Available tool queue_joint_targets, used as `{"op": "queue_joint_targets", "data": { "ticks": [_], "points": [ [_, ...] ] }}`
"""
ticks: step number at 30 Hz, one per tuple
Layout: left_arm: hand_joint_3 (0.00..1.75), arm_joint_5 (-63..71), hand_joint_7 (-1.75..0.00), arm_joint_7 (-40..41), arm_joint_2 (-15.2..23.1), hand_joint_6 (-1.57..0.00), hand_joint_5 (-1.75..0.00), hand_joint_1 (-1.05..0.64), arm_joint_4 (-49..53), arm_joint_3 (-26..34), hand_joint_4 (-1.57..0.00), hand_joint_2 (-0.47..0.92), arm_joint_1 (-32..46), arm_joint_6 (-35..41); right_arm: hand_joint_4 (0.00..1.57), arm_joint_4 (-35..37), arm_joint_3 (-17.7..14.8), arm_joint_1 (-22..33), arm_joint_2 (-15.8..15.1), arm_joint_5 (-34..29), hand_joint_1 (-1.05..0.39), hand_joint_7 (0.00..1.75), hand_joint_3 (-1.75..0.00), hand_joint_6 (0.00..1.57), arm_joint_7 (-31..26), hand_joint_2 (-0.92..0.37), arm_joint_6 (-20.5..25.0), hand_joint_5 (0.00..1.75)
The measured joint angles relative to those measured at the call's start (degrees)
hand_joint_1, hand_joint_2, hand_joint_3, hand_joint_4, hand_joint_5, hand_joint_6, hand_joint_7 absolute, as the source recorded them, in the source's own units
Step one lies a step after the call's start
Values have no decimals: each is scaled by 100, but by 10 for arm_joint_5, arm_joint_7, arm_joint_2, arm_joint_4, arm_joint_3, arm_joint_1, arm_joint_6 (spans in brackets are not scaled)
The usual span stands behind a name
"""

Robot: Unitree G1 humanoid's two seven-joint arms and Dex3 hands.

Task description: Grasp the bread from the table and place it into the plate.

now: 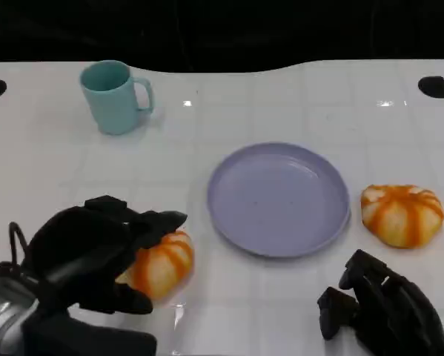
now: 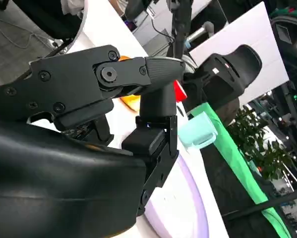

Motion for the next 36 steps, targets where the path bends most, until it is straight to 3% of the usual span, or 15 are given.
{"op": "queue_joint_targets", "data": {
  "ticks": [10, 15, 17, 18, 19, 20, 22, 23, 24, 25, 27, 28, 30, 36],
  "points": [
    [1, 47, -2, 28, -14, -38, -22, -68, 156, -87, -42, 92, -96, 63, 78, -3, -1, 2, -3, 1, -56, 141, -24, 69, 2, -92, 0, 169],
    [0, 47, -1, 37, -24, -39, -25, -61, 223, -121, -49, 91, -133, 79, 78, -4, -1, 3, -3, 1, -56, 142, -25, 69, 2, -92, 0, 171],
    [0, 42, -5, 38, -24, -50, -32, -49, 240, -130, -57, 91, -143, 79, 78, -4, -1, 4, -3, 1, -55, 143, -26, 69, 2, -92, 0, 171],
    [7, 39, -8, 38, -24, -68, -77, -42, 248, -132, -57, 91, -148, 79, 78, -4, -1, 4, -3, 1, -56, 143, -25, 69, 2, -92, 0, 170],
    [13, 32, -10, 39, -24, -80, -102, -38, 257, -134, -58, 91, -152, 78, 78, -5, -1, 4, -3, 1, -56, 143, -25, 69, 2, -92, 0, 170],
    [25, 24, -14, 45, -24, -94, -118, -34, 267, -136, -63, 90, -156, 75, 78, -5, -1, 4, -3, 1, -56, 143, -25, 68, 2, -92, 0, 170],
    [62, 15, -19, 65, -24, -110, -130, -30, 287, -139, -75, 78, -168, 65, 78, -5, -1, 4, -3, 1, -56, 143, -24, 68, 2, -92, 0, 170],
    [68, 9, -29, 77, -24, -115, -148, -30, 298, -141, -78, 73, -173, 59, 78, -5, -1, 5, -3, 1, -56, 143, -24, 68, 2, -92, 0, 170],
    [68, 5, -48, 95, -24, -110, -157, -29, 310, -143, -79, 73, -176, 51, 77, -5, -1, 5, -3, 1, -56, 143, -24, 68, 2, -92, 0, 170],
    [72, 2, -87, 114, -24, -96, -166, -29, 323, -145, -79, 74, -178, 43, 77, -5, -1, 5, -3, 1, -55, 143, -24, 68, 2, -92, 0, 169],
    [84, -3, -143, 165, -24, -75, -173, -29, 352, -147, -79, 74, -183, 20, 77, -5, -2, 5, -4, 2, -56, 142, -23, 68, 2, -92, 1, 168],
    [88, -3, -155, 192, -24, -69, -174, -29, 366, -148, -79, 73, -186, 8, 77, -5, -3, 5, -4, 4, -56, 142, -22, 68, 2, -92, 4, 168],
    [100, -4, -170, 239, -25, -63, -174, -28, 391, -151, -78, 69, -190, -9, 77, -5, -4, 5, -4, 5, -55, 141, -22, 68, 2, -92, 9, 167],
    [115, -3, -175, 369, -39, -62, -175, -26, 469, -158, -79, 61, -201, -40, 78, -4, -7, 5, -5, 5, -56, 142, -23, 68, 2, -92, 8, 168]
  ]
}}
